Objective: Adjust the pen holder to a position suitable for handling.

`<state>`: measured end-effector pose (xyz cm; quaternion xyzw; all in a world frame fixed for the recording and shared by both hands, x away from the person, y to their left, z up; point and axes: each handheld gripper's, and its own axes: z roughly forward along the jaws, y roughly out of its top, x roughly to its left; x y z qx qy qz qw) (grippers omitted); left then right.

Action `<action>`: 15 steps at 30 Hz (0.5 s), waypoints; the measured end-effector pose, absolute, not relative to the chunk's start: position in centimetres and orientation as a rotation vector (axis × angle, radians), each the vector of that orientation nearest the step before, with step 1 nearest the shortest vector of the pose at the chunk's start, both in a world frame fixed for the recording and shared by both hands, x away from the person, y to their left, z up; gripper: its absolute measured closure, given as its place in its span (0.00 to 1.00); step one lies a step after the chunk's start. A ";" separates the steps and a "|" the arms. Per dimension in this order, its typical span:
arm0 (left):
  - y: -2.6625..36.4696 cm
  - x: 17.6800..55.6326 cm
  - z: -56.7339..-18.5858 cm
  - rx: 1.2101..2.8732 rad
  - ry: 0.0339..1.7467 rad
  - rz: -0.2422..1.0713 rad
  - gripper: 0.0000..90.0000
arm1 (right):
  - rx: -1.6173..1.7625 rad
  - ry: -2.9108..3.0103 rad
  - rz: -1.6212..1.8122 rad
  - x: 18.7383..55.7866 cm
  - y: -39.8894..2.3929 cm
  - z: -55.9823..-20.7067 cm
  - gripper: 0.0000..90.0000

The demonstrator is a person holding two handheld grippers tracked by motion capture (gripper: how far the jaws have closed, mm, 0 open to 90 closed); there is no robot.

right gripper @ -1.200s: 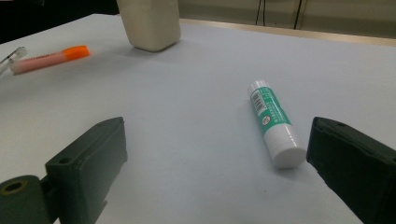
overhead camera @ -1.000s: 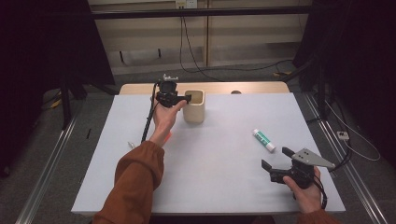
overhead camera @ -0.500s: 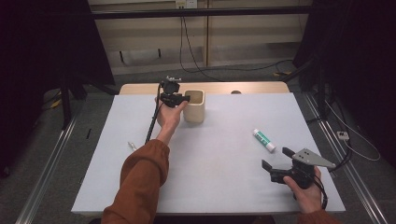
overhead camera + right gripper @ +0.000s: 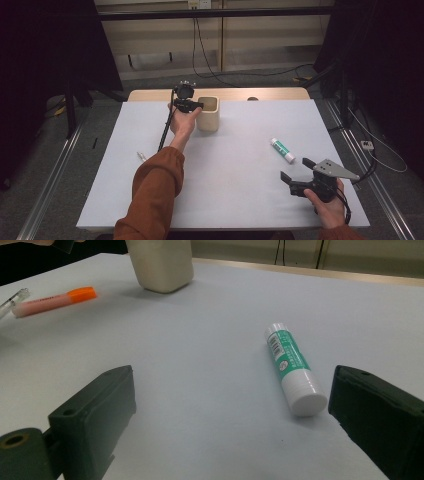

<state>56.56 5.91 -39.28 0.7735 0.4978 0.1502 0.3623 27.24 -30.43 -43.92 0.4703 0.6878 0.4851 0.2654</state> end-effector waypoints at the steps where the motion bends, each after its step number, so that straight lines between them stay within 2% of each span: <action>1: 5.8 56.6 -39.3 1.995 1.288 0.394 0.78 | 1.270 1.859 1.309 27.3 -30.4 -43.9 0.05; 5: 5.6 56.7 -39.3 2.008 1.284 0.401 0.88 | 1.268 1.860 1.312 27.3 -30.4 -43.9 0.05; 15: 6.0 56.5 -39.2 2.019 1.260 0.441 0.93 | 1.274 1.855 1.311 27.3 -30.5 -44.0 0.05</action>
